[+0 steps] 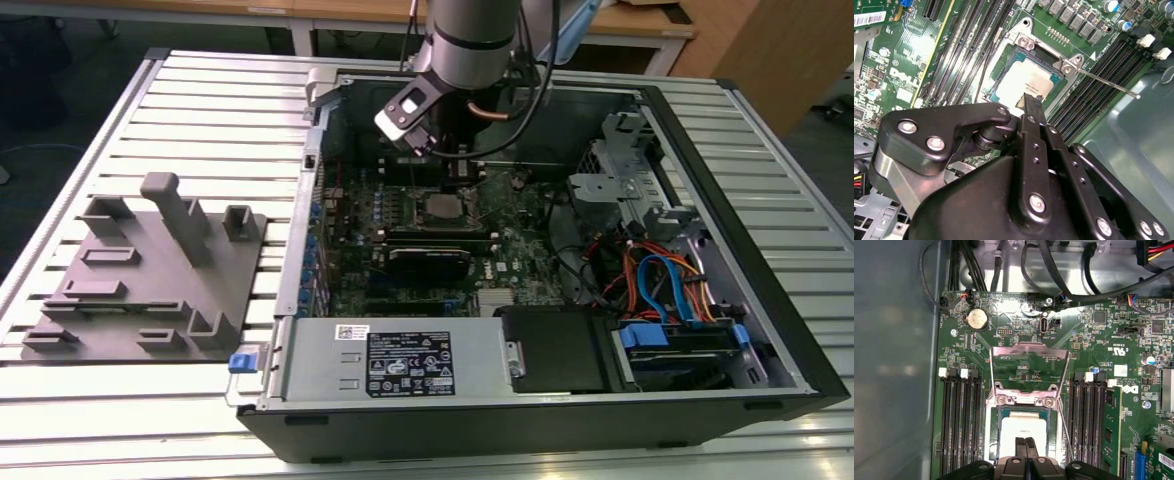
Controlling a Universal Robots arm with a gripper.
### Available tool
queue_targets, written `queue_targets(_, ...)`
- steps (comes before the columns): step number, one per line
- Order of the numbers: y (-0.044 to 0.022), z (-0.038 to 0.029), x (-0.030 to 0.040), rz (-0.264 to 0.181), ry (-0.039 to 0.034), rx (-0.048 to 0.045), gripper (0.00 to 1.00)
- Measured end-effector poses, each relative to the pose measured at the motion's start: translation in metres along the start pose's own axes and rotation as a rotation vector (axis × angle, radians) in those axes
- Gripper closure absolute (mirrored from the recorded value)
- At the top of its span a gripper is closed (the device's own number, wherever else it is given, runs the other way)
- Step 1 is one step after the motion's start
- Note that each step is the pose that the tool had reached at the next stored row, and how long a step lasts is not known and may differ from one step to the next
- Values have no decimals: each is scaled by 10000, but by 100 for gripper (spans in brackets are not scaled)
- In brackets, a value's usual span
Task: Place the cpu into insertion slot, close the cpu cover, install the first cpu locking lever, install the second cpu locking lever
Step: 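Close the cpu cover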
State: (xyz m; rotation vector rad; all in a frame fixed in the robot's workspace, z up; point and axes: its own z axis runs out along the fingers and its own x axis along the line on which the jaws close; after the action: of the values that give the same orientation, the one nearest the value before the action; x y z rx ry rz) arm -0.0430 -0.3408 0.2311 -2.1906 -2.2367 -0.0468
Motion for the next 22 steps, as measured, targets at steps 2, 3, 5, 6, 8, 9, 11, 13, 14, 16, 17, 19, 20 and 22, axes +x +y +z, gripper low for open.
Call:
queue_targets(2, 0, -16, 1, 0, 0, 0, 90)
queue_targets(3, 0, -25, 1, 0, -1, 0, 90)
queue_targets(5, 1, -42, 1, 0, 0, 1, 90)
queue_targets(6, 1, -48, 2, 0, 0, 0, 90)
queue_targets(8, 1, -48, 2, 0, 4, -2, 90)
queue_targets(9, 1, -51, 2, -1, -13, 0, 90)
queue_targets(11, 1, -53, 2, -1, -30, 1, 90)
queue_targets(13, 1, -61, 2, -1, -31, 1, 90)
queue_targets(14, 1, -63, 2, -1, -31, 1, 90)
queue_targets(16, 1, -66, 2, -1, -30, 0, 90)
queue_targets(17, 1, -68, 2, -1, -31, 0, 90)
queue_targets(19, 1, -68, 2, -1, -35, 0, 90)
queue_targets(20, 1, -69, 2, -1, -39, 2, 90)
queue_targets(22, 1, -68, 2, -1, -45, 1, 90)
